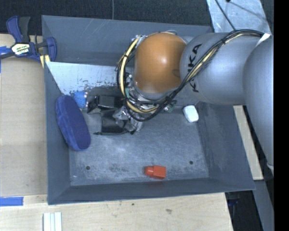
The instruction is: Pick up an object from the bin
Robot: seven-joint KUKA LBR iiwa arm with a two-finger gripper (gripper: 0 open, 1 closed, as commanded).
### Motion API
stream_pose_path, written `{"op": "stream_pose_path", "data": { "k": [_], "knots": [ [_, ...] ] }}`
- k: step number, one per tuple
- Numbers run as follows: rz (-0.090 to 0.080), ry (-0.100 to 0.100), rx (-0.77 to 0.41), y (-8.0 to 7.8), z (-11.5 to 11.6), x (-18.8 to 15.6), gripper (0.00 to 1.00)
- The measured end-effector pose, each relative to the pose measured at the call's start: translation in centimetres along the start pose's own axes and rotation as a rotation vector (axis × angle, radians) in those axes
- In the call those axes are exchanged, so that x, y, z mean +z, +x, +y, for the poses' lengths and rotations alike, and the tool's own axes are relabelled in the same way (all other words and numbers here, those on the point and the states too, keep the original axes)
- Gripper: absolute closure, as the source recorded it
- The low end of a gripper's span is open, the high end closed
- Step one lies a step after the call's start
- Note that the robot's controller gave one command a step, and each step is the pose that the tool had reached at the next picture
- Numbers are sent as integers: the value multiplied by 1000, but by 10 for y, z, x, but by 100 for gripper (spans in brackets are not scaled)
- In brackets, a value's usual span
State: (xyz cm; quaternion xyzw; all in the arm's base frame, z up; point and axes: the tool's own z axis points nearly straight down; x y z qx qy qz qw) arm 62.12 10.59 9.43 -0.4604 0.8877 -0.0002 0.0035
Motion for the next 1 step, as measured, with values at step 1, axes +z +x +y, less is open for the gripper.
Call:
{"op": "stream_pose_path", "data": {
  "k": [1],
  "knots": [
    [-4,5,4,-2,-3,-87,100]
  ]
}}
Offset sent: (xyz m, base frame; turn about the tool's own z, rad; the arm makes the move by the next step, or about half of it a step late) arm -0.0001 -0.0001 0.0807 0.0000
